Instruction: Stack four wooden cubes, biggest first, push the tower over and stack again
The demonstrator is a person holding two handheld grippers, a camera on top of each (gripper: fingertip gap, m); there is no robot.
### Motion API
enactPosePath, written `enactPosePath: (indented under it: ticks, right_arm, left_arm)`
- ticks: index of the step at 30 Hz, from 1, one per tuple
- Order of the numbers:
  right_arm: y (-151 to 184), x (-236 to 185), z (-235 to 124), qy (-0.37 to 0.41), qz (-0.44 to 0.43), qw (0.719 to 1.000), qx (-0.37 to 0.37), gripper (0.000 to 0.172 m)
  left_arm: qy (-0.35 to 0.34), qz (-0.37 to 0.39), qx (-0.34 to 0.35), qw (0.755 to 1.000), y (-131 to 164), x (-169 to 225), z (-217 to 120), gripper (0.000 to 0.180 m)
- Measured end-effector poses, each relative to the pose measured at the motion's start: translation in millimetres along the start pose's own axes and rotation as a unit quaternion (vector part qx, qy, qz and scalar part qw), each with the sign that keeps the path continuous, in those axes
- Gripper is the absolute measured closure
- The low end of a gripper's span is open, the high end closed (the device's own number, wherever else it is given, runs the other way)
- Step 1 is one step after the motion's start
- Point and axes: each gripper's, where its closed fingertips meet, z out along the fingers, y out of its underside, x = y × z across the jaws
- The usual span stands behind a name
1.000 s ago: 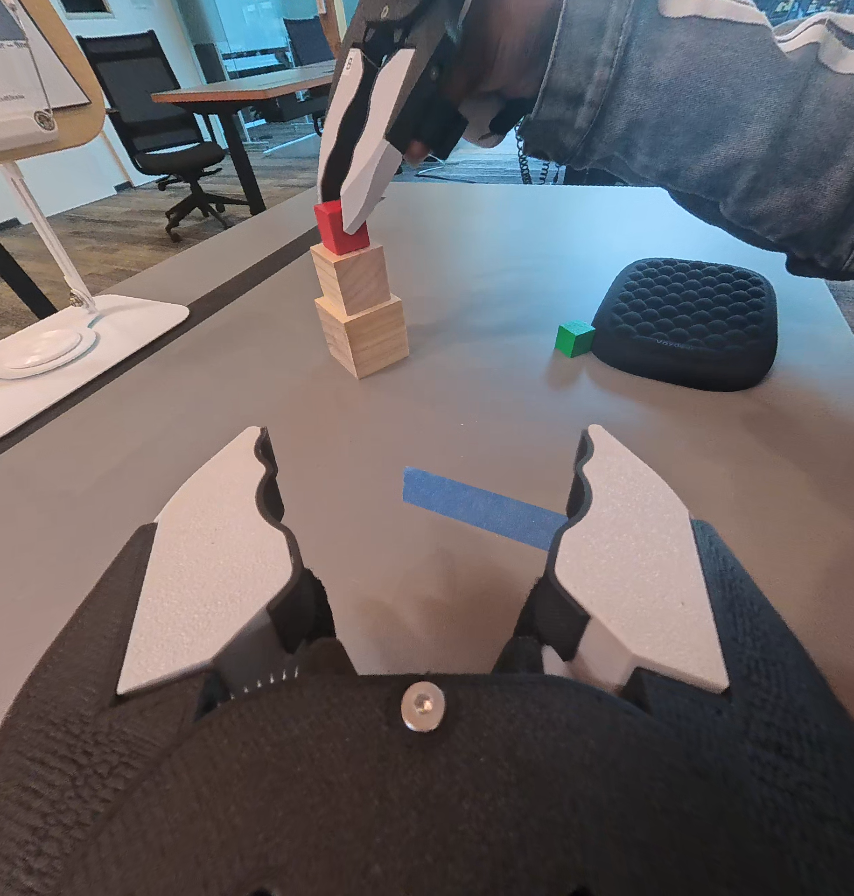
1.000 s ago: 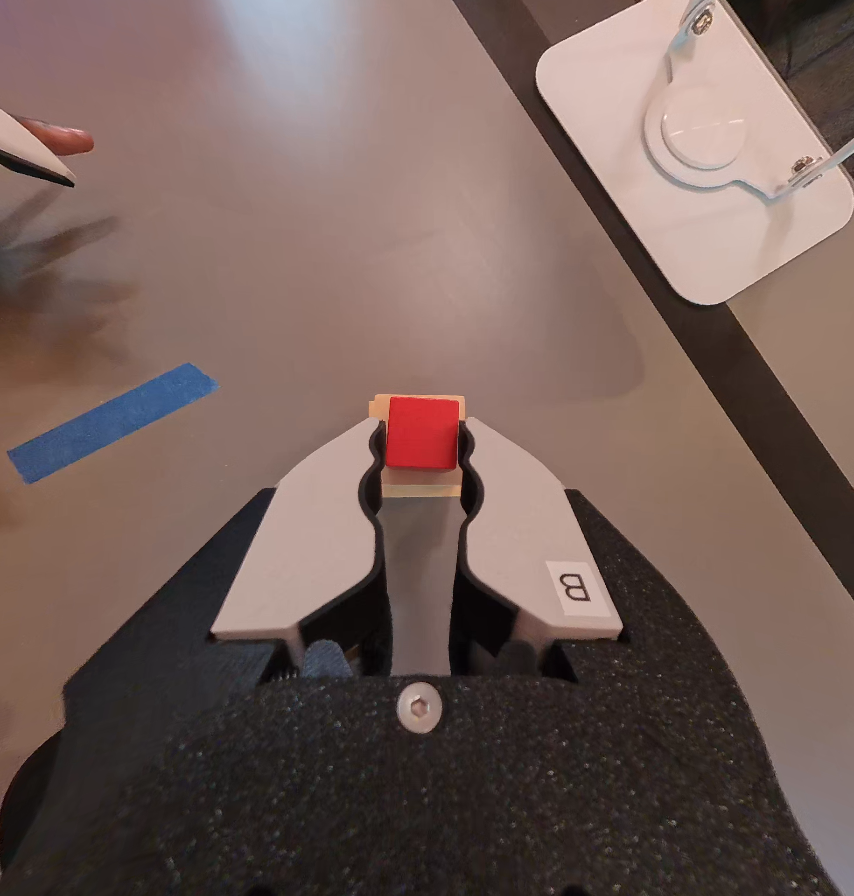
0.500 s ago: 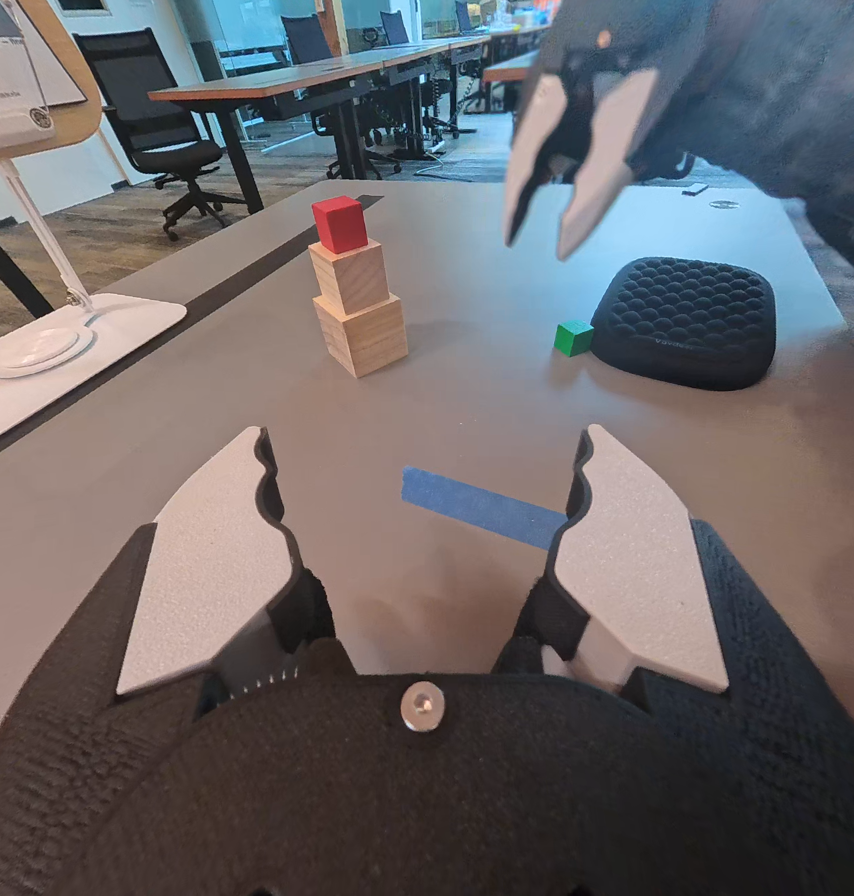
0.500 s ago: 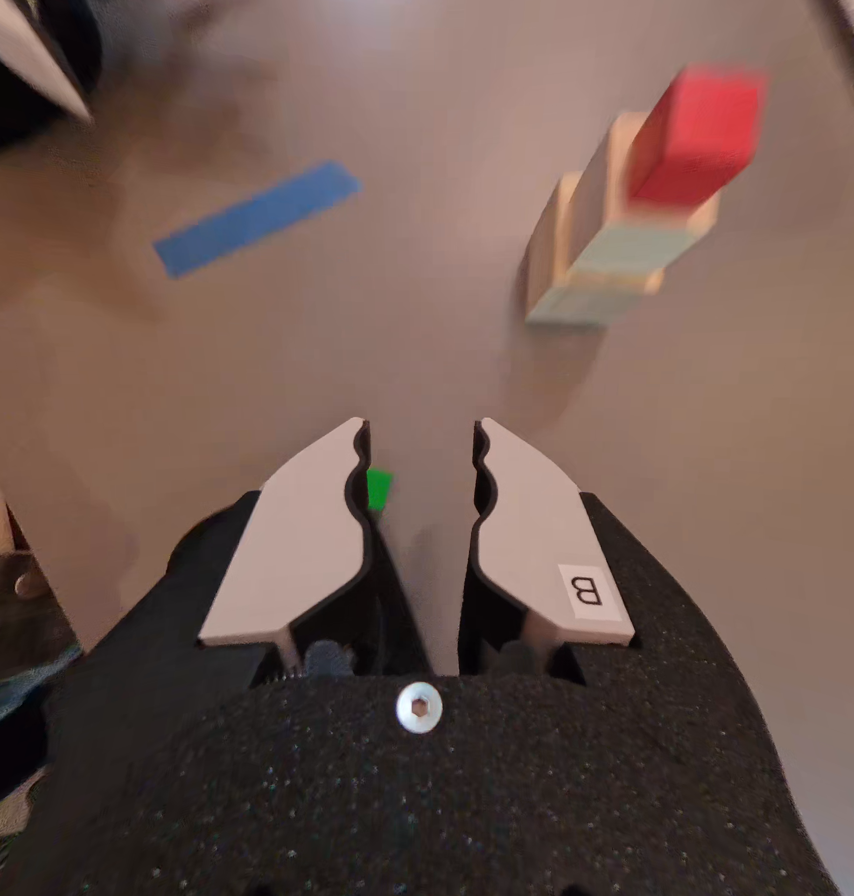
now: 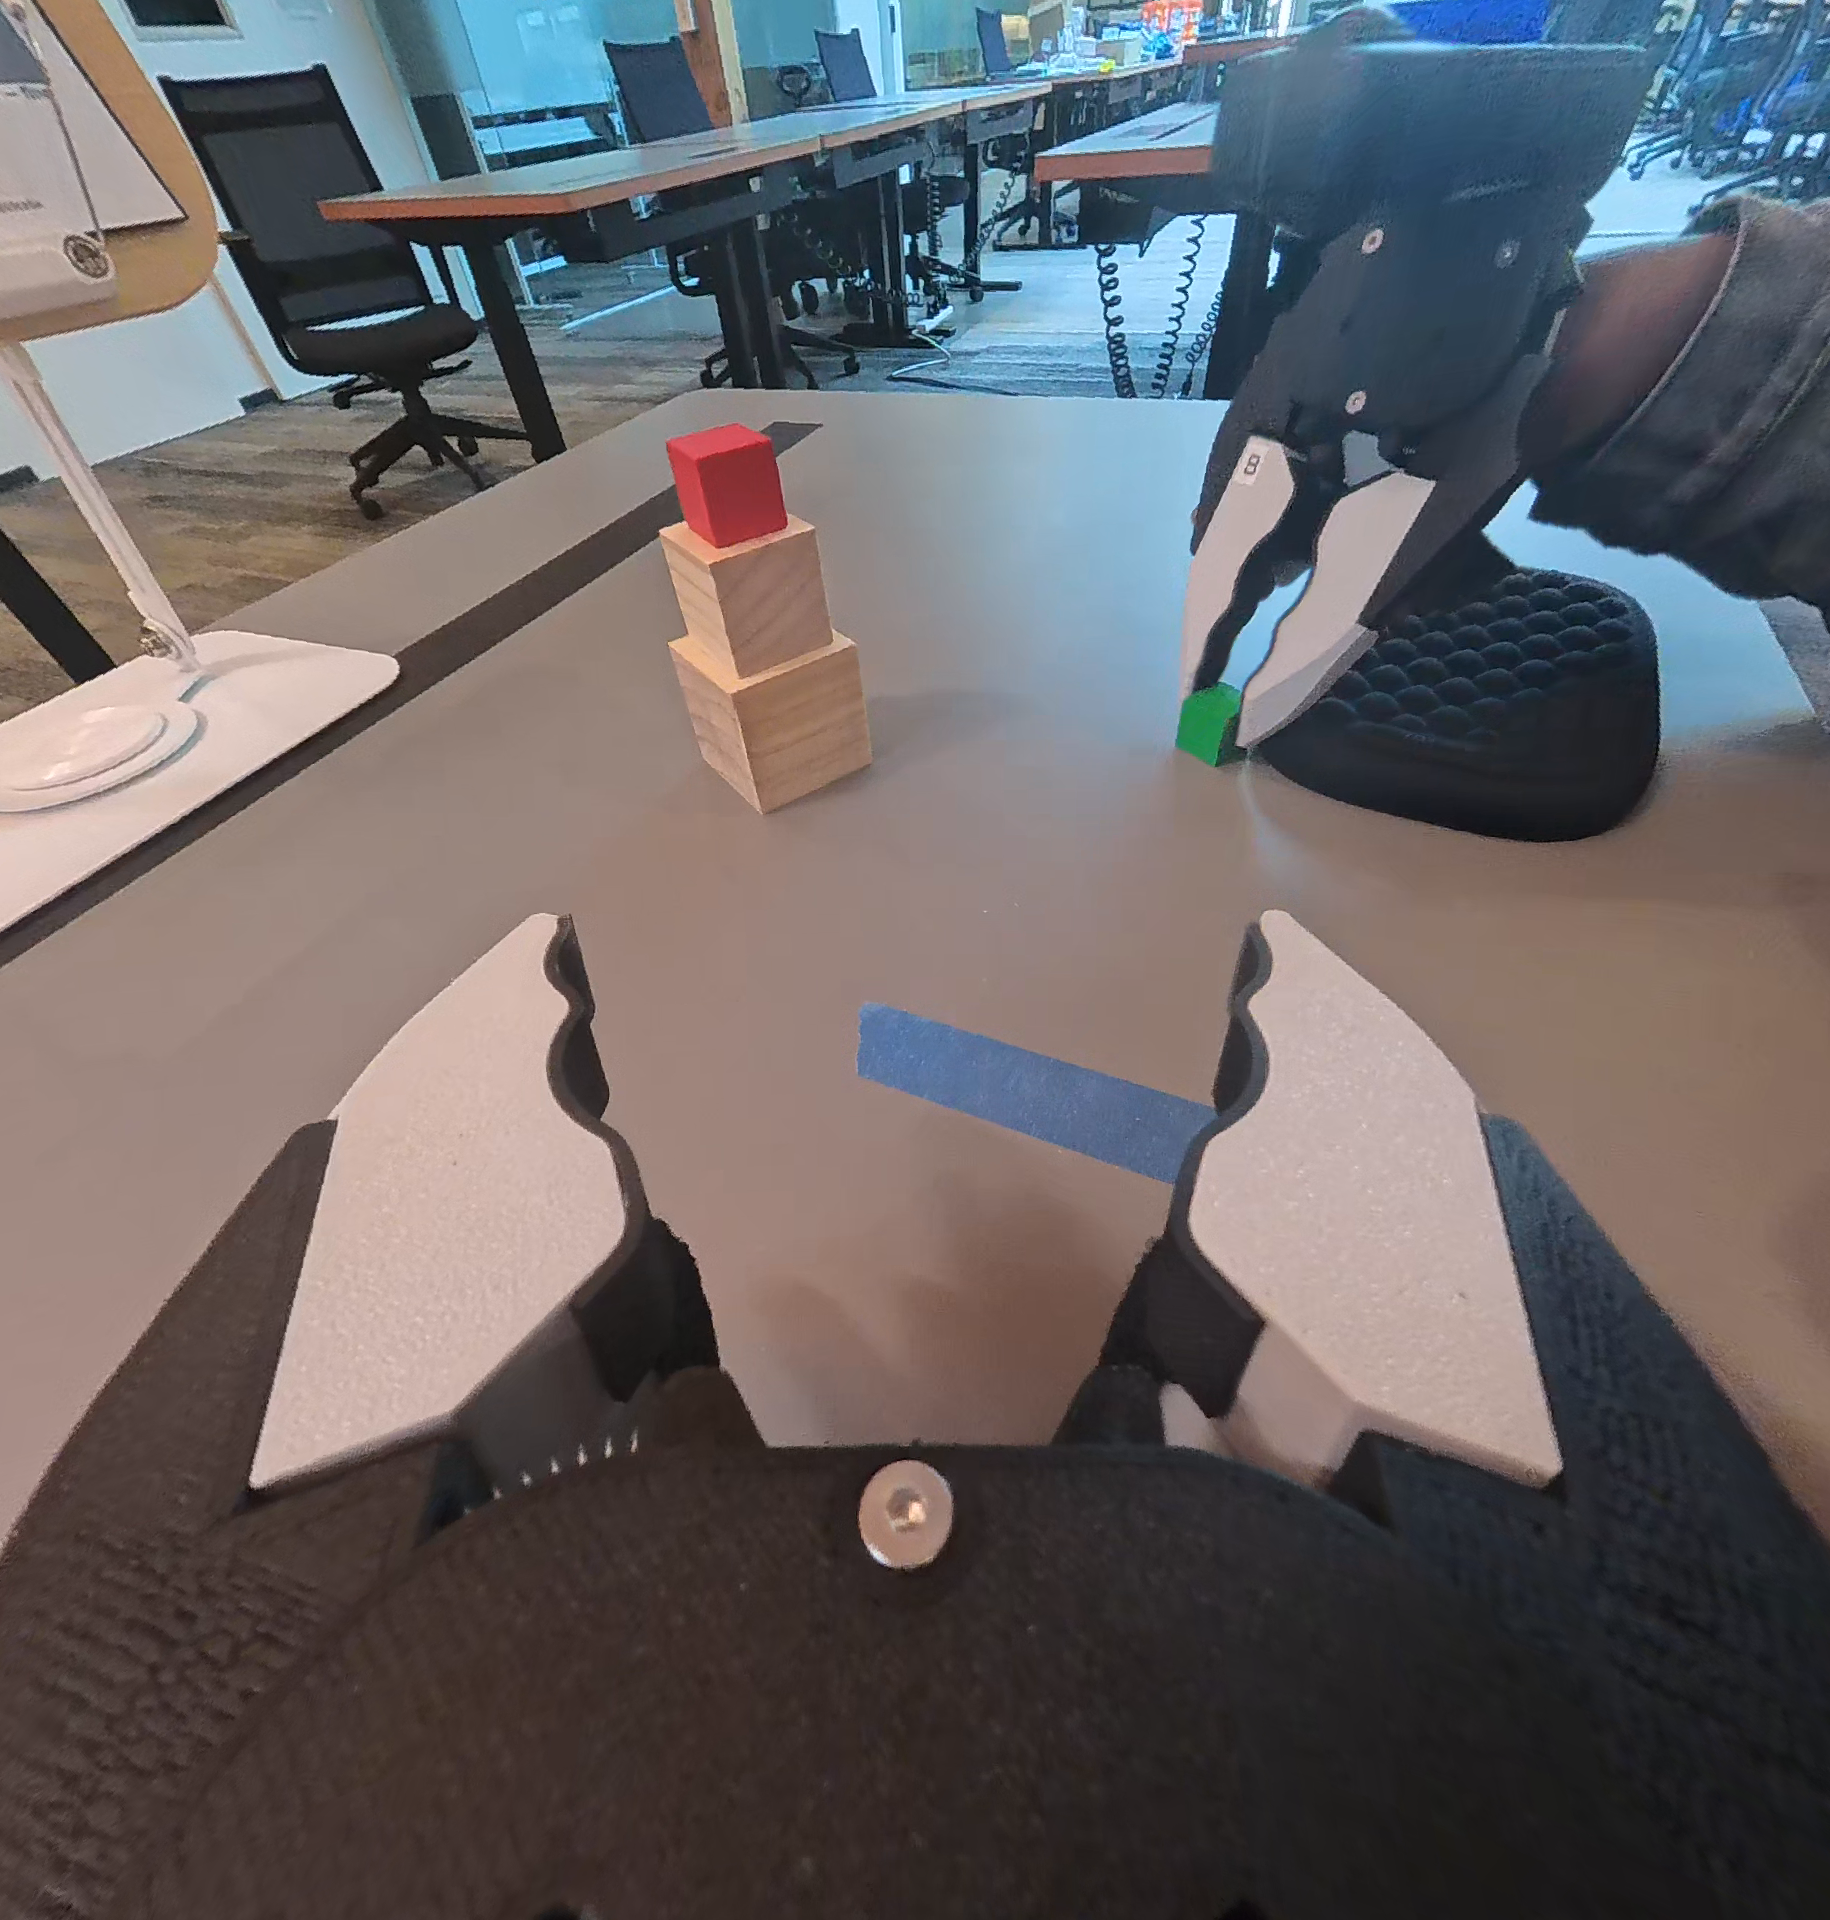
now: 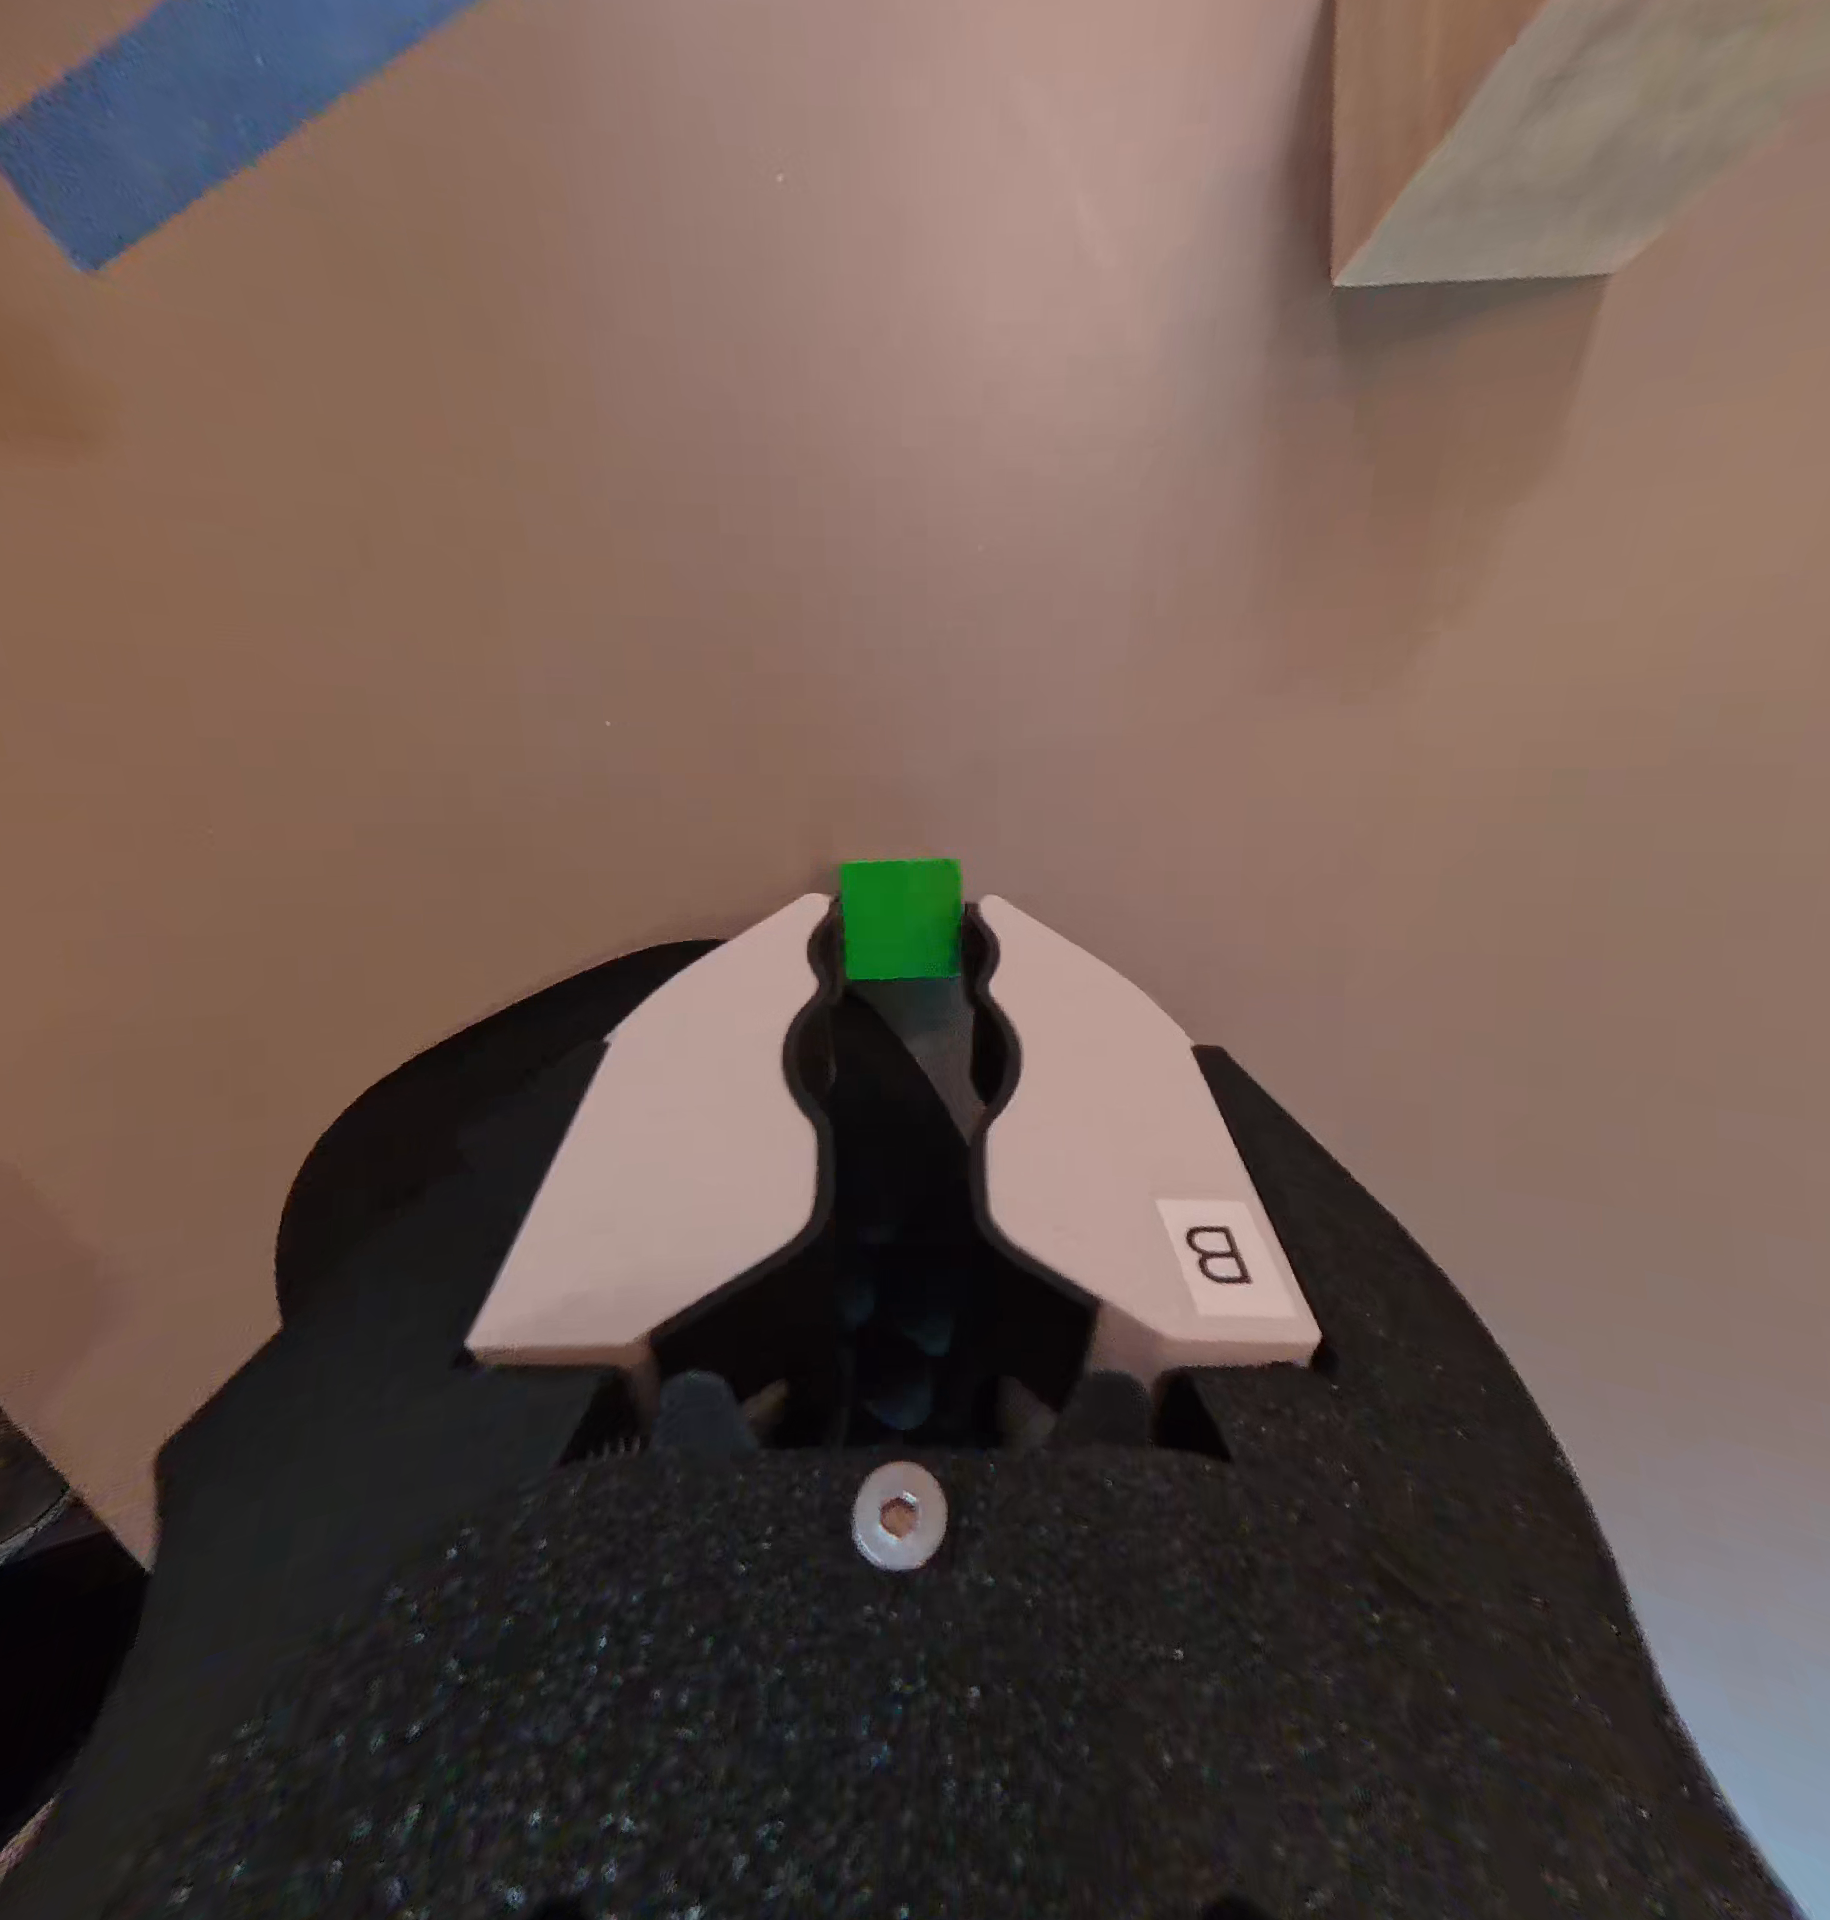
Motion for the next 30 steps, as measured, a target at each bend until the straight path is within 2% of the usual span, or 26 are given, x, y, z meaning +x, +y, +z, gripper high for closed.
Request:
enactPosePath:
  ticks: [5,9,14,17,22,25,30]
  right_arm:
    - [-9,5,-9,-0.004,0.007,1.0,0.025,0.15]
    - [-30,15,-31,-0.001,-0.004,0.999,0.049,0.15]
    - [-92,47,-70,0.009,-0.007,0.995,0.1,0.15]
    - [-136,59,-81,0.007,-0.02,0.993,0.12,0.15]
    - [-174,85,-64,0.021,-0.028,0.997,0.073,0.15]
    - [-175,101,-54,0.029,-0.02,0.999,0.039,0.15]
    - [-173,110,-52,0.034,-0.014,0.999,0.017,0.15]
  left_arm:
    - [0.0,-0.001,-0.002,1.0,1,0,1,0.065]
    - [0.001,-0.003,0.001,1.0,0,1,1,0.065]
    - [-0.001,-0.01,0.006,1.0,0,-1,1,0.065]
    - [0.002,-0.004,0.006,1.0,-1,1,1,0.065]
    - [0.012,-0.019,-0.009,1.0,6,3,5,0.063]
    - [0.014,0.005,-0.003,1.0,3,7,4,0.062]
    - [0.02,-0.034,0.012,0.999,5,3,6,0.06]
